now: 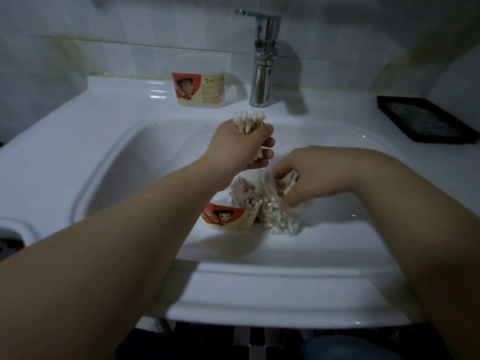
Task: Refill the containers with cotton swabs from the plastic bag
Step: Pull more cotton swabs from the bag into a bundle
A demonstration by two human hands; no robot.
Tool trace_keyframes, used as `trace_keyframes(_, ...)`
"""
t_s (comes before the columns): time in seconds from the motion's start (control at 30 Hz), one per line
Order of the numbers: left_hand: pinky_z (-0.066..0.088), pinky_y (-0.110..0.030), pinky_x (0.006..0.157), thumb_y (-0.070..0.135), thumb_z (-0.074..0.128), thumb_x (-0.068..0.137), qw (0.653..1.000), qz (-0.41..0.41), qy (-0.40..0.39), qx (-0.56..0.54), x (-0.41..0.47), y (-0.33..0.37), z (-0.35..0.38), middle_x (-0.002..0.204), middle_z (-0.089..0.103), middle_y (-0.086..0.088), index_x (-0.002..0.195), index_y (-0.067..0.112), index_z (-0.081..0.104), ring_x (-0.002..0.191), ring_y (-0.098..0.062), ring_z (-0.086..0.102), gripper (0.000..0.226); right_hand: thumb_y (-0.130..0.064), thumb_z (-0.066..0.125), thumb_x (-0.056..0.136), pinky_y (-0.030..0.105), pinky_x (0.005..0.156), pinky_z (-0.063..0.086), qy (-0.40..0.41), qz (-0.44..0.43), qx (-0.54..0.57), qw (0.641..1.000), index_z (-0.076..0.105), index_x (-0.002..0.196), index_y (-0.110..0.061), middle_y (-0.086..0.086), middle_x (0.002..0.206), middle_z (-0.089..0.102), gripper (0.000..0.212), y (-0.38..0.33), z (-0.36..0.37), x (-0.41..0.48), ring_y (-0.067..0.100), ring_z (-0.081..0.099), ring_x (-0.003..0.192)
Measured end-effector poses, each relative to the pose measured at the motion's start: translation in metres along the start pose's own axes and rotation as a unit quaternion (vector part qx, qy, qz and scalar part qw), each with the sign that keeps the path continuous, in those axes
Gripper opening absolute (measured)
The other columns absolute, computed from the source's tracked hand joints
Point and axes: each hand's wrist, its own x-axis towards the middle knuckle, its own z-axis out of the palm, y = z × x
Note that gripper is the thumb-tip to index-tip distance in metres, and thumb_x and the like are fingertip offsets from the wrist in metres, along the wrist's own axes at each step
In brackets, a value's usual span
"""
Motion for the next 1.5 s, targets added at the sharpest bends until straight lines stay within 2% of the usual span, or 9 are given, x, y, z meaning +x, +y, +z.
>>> trace_keyframes(0.17,0.061,-0.034,0.071,0.017,0.064,0.100,1.000,0.001,-0.026,0.007,-0.002,0.001,0.001,0.078,0.068,-0.006,0.096,0.009,0.065,0.064,-0.018,0.066,0.009,-0.027,0.078,0.079,0.029,0.071,0.057,0.025,-0.014,-0.002,1.000,0.065,0.077,-0.041,-0.017,0.081,0.069,0.020,0.003,0.002,0.006,0.002,0.067,0.073)
trace_keyframes(0.27,0.060,-0.032,0.070,0.017,0.064,0.099,0.999,0.001,-0.042,0.014,-0.002,0.000,0.001,0.077,0.068,-0.005,0.096,0.009,0.065,0.066,-0.018,0.067,0.008,-0.026,0.078,0.083,0.023,0.065,0.053,0.033,-0.017,0.041,0.998,0.075,0.081,-0.035,-0.016,0.067,0.071,0.010,0.006,0.001,0.006,-0.002,0.068,0.061)
trace_keyframes(0.5,0.061,-0.033,0.067,0.019,0.066,0.098,0.996,-0.014,-0.062,0.065,-0.001,-0.004,0.000,0.078,0.073,-0.005,0.095,0.012,0.065,0.068,-0.019,0.072,0.008,-0.025,0.077,0.087,0.033,0.082,0.058,0.054,-0.030,0.182,0.981,0.082,0.088,-0.030,-0.008,0.078,0.077,0.007,0.017,-0.004,0.004,0.008,0.074,0.073)
trace_keyframes(0.6,0.058,-0.029,0.060,0.019,0.067,0.098,0.995,-0.018,-0.065,0.071,-0.002,-0.005,0.000,0.075,0.072,-0.004,0.094,0.012,0.065,0.067,-0.018,0.072,0.008,-0.010,0.073,0.090,0.025,0.077,0.060,0.001,-0.022,0.225,0.974,0.082,0.095,-0.023,-0.004,0.085,0.079,0.017,0.018,-0.003,0.001,0.012,0.073,0.078)
trace_keyframes(0.73,0.060,-0.029,0.061,0.020,0.067,0.098,0.994,-0.022,-0.072,0.085,-0.002,-0.005,0.001,0.076,0.071,-0.003,0.095,0.012,0.066,0.069,-0.019,0.073,0.009,-0.007,0.073,0.083,0.021,0.066,0.048,-0.040,-0.027,0.142,0.989,0.075,0.083,-0.035,-0.022,0.064,0.067,0.029,0.016,-0.002,0.000,-0.002,0.060,0.060)
trace_keyframes(0.9,0.058,-0.027,0.059,0.021,0.068,0.097,0.993,-0.025,-0.070,0.089,-0.003,-0.004,0.001,0.077,0.071,-0.003,0.096,0.012,0.066,0.072,-0.020,0.075,0.009,-0.016,0.073,0.082,0.024,0.062,0.048,-0.009,-0.027,0.066,0.997,0.071,0.068,-0.038,-0.020,0.064,0.067,0.026,0.007,-0.002,0.002,0.000,0.059,0.056)
trace_keyframes(1.1,0.062,-0.031,0.064,0.018,0.068,0.096,0.993,-0.004,-0.061,0.096,-0.002,-0.005,0.001,0.075,0.073,-0.004,0.093,0.012,0.066,0.068,-0.019,0.073,0.008,-0.023,0.075,0.083,0.016,0.058,0.041,0.130,-0.004,0.044,0.990,0.080,0.086,-0.044,-0.033,0.059,0.062,0.021,0.016,-0.007,0.004,-0.007,0.060,0.064)
trace_keyframes(1.37,0.061,-0.031,0.065,0.021,0.069,0.095,0.983,0.037,-0.030,0.175,0.000,-0.006,0.000,0.080,0.076,-0.007,0.091,0.008,0.072,0.074,-0.020,0.075,0.014,-0.025,0.076,0.086,0.019,0.058,0.038,0.202,-0.017,0.081,0.976,0.079,0.093,-0.037,-0.017,0.072,0.063,0.014,0.015,-0.009,0.003,0.002,0.058,0.069)
trace_keyframes(1.5,0.060,-0.027,0.061,0.021,0.068,0.095,0.977,0.032,-0.062,0.199,-0.002,-0.008,0.000,0.077,0.075,-0.007,0.090,0.009,0.070,0.066,-0.012,0.071,0.013,-0.022,0.080,0.081,0.024,0.067,0.053,0.112,-0.001,0.084,0.990,0.075,0.076,-0.043,-0.022,0.067,0.070,0.022,0.016,-0.010,0.000,-0.003,0.066,0.067)
